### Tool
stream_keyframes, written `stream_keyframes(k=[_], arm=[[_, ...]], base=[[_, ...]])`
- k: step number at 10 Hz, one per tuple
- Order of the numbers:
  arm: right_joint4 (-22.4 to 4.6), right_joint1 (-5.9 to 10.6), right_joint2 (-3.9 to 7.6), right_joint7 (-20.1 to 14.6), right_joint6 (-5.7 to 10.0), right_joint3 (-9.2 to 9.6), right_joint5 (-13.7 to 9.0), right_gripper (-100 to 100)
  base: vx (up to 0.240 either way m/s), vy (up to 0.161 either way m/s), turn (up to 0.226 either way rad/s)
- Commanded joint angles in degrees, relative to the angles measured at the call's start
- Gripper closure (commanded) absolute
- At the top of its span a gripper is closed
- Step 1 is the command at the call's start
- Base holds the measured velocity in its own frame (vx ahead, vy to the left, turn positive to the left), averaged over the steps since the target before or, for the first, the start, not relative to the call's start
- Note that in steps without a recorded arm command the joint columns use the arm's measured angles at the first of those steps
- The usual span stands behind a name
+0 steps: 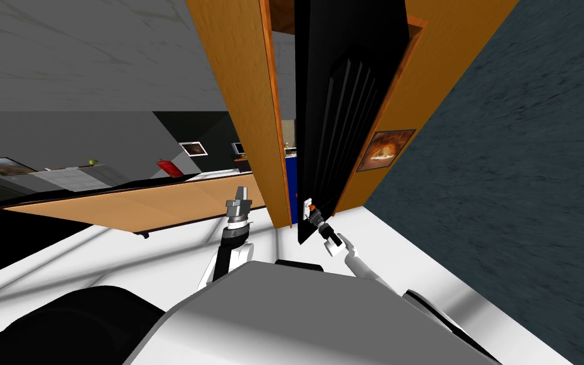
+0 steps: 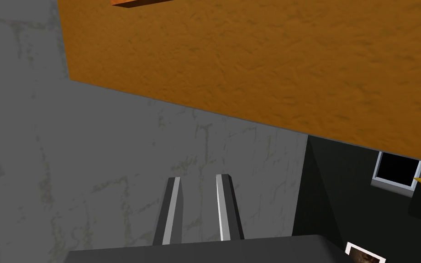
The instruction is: Pull the door open
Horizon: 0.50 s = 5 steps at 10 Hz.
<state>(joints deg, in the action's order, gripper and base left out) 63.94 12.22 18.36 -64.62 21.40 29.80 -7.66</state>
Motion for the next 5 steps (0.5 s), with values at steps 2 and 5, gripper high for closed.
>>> stream_keyframes(k=[2,5], arm=[[3.1,0.22,-0.51,0.5,-0.18,0.13,0.2,-100],[3.4,-0.07,-0.13,-3.8,-0.12,0.56,-2.5,-100]], base=[[0.005,0.001,-0.005],[-0.028,-0.034,0.073]])
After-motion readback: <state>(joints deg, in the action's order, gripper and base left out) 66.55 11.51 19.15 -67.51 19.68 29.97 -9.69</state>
